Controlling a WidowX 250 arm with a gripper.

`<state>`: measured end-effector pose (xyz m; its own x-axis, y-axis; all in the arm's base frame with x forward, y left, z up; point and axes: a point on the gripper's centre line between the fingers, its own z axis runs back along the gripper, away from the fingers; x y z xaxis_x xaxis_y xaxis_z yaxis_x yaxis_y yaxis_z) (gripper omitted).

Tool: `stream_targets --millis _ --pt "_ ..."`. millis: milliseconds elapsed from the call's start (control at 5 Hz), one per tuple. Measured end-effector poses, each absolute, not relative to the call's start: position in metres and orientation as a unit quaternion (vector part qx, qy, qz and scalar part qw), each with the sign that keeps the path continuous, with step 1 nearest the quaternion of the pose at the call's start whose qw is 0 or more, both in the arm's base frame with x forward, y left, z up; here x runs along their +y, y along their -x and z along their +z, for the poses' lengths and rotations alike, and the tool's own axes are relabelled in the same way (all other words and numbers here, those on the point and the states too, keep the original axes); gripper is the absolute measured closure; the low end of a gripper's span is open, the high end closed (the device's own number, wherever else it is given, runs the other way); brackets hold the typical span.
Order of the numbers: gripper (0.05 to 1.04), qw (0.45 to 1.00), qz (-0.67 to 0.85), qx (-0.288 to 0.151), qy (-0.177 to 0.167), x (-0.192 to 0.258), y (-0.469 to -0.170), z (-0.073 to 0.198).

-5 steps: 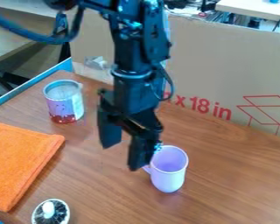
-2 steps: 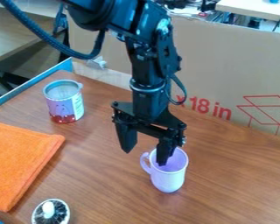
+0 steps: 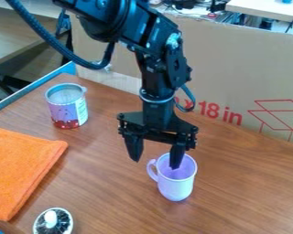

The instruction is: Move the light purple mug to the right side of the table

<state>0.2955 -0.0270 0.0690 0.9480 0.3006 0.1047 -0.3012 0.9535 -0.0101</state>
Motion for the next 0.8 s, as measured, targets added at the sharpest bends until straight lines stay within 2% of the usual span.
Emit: stream_targets --millis 600,800 --pt "0.087 0.968 0.249 -0.033 0.001 -0.041 -0.295 0.053" --pt "0.118 0.965 0.262 -0.023 0.002 -0.048 -0.294 0.049"
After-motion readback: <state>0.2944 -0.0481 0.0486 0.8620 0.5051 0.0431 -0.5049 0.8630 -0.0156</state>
